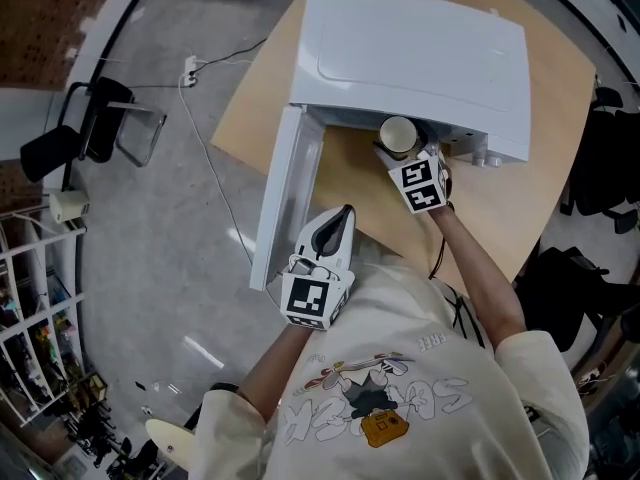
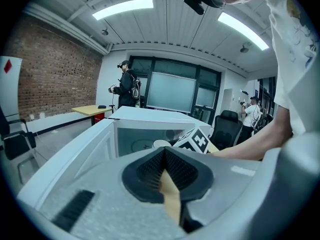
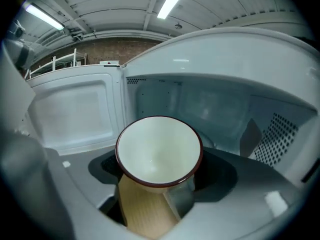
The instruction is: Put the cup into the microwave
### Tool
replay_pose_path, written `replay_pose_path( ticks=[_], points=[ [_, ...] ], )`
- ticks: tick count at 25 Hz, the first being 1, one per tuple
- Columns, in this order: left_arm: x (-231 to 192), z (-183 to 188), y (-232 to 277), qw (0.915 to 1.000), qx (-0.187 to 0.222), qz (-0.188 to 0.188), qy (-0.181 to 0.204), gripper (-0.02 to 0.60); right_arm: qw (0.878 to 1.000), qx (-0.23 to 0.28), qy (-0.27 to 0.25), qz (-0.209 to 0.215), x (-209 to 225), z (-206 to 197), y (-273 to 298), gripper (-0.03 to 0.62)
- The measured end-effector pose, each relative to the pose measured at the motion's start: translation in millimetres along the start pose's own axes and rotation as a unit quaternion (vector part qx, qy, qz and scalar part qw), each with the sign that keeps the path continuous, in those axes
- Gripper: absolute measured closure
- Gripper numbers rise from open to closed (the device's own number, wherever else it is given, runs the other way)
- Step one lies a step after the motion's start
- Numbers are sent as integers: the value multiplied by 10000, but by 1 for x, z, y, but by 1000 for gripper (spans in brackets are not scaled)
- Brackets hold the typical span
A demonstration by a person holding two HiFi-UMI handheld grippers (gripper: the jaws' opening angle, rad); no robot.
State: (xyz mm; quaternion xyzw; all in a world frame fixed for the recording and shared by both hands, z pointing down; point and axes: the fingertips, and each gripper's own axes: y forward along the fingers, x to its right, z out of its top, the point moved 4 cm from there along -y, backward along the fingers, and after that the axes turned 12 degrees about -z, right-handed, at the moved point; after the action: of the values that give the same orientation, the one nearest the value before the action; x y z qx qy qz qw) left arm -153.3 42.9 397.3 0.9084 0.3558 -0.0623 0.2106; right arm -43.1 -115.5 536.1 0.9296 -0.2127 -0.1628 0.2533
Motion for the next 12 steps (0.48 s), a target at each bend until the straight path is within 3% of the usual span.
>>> replay_pose_path(
  ticks=[12],
  points=[
    [-30, 3, -13, 9999, 30, 134, -19, 577, 9977, -132, 379, -542, 18, 18, 69, 192]
  ],
)
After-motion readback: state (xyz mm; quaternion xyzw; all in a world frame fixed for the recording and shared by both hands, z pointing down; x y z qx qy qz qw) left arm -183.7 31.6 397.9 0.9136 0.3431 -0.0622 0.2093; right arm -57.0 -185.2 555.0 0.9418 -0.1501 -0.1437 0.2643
